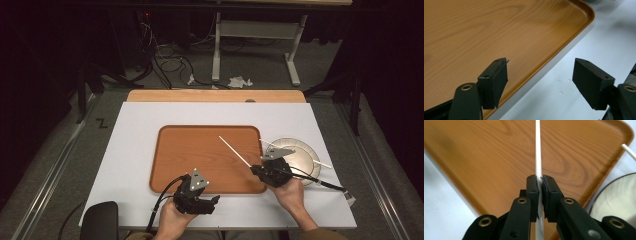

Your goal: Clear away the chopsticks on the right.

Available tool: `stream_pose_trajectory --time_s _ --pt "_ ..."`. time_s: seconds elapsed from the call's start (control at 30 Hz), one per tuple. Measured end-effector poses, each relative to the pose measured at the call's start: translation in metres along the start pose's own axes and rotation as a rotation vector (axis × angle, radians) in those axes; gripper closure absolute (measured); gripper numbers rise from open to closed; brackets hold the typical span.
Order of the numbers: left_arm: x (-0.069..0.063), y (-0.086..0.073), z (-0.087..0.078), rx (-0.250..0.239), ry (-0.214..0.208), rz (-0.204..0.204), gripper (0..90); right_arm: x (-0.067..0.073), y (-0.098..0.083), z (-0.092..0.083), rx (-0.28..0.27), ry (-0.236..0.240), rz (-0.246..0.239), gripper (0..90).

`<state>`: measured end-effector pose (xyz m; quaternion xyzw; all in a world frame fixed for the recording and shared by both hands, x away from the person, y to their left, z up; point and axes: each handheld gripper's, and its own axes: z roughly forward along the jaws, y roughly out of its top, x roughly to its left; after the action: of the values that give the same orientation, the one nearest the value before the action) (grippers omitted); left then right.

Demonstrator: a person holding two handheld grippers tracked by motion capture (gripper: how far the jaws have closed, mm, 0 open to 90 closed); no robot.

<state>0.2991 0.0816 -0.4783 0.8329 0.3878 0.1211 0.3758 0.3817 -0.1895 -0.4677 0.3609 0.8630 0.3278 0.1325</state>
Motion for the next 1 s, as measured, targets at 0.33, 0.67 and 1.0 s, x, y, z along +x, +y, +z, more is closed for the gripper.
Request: stream_pose_trajectory --time_s 0.33,0.67,1.0 --pt "0.001 -0.01 -0.009 -0.002 0.046 -0.046 28.4 -0.004 0.01 0.027 0.056 0.009 -0.015 85.1" --pt "0.003 -0.019 -0.017 -0.001 0.087 -0.086 28.4 -0.006 0.018 0.049 0.108 0.018 -0.034 84.7" --pt "0.002 -0.022 -0.02 0.001 0.099 -0.096 28.4 -0.007 0.02 0.054 0.117 -0.026 -0.001 80.7"
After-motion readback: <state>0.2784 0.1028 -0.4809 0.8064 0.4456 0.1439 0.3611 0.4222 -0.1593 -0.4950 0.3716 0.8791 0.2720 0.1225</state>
